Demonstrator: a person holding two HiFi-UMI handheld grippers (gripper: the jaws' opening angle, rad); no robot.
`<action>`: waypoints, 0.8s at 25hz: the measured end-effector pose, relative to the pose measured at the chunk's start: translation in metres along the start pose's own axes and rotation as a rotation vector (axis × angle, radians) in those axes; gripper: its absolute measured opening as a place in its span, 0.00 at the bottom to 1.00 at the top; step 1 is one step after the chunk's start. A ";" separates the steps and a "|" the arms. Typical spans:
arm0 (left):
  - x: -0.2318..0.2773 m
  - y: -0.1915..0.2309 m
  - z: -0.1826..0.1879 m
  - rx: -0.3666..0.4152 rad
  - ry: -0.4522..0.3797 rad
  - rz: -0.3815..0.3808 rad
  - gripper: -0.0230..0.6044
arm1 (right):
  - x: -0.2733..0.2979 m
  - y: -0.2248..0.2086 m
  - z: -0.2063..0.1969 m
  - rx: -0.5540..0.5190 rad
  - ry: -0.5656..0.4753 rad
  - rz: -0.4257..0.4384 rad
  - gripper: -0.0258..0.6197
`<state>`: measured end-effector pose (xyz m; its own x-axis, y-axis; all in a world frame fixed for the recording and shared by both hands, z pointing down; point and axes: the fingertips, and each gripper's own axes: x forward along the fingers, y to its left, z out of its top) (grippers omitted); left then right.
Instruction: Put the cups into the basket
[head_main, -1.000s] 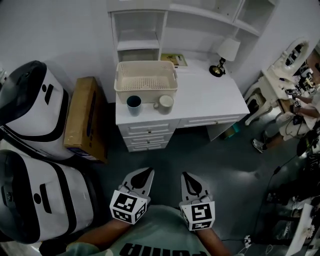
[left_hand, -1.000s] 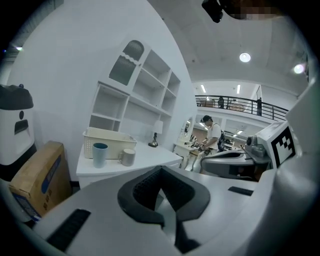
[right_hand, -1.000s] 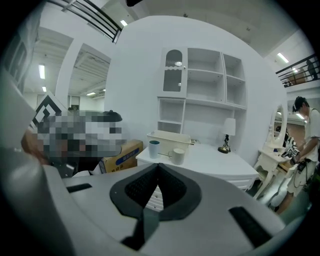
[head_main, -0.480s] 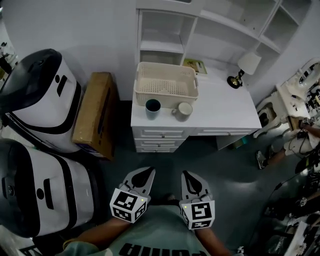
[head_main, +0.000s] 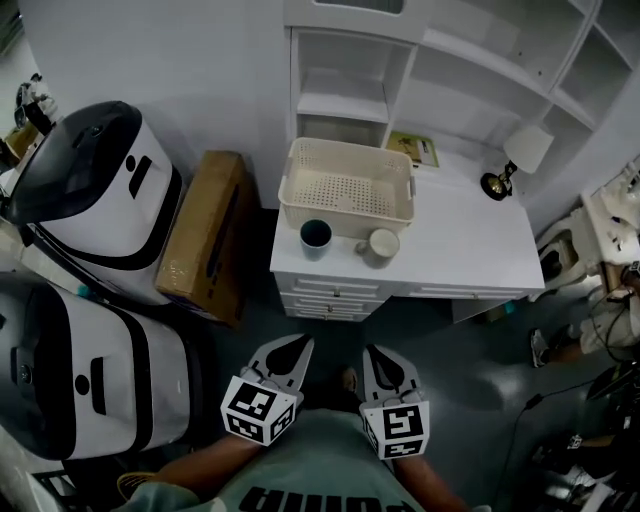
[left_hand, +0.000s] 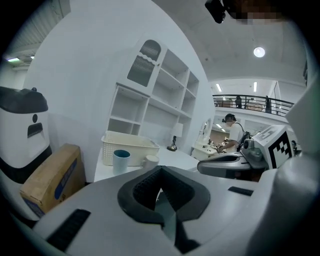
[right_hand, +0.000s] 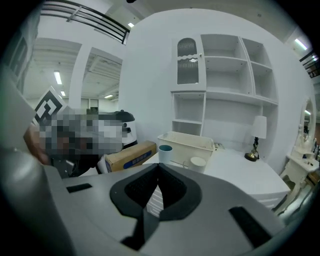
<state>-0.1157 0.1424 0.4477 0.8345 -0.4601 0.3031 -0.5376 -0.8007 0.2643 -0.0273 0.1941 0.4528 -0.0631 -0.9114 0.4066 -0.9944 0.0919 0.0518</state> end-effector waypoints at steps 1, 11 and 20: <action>0.007 0.001 0.004 -0.001 -0.002 0.011 0.04 | 0.006 -0.006 0.004 -0.001 -0.001 0.015 0.06; 0.078 -0.002 0.026 -0.006 0.007 0.103 0.04 | 0.050 -0.072 0.008 -0.023 0.013 0.109 0.06; 0.113 -0.006 0.032 -0.023 -0.002 0.199 0.04 | 0.074 -0.116 0.006 -0.048 0.012 0.160 0.06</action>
<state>-0.0145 0.0826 0.4510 0.7119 -0.6091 0.3495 -0.6943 -0.6853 0.2200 0.0830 0.1137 0.4711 -0.2189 -0.8786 0.4244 -0.9666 0.2548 0.0290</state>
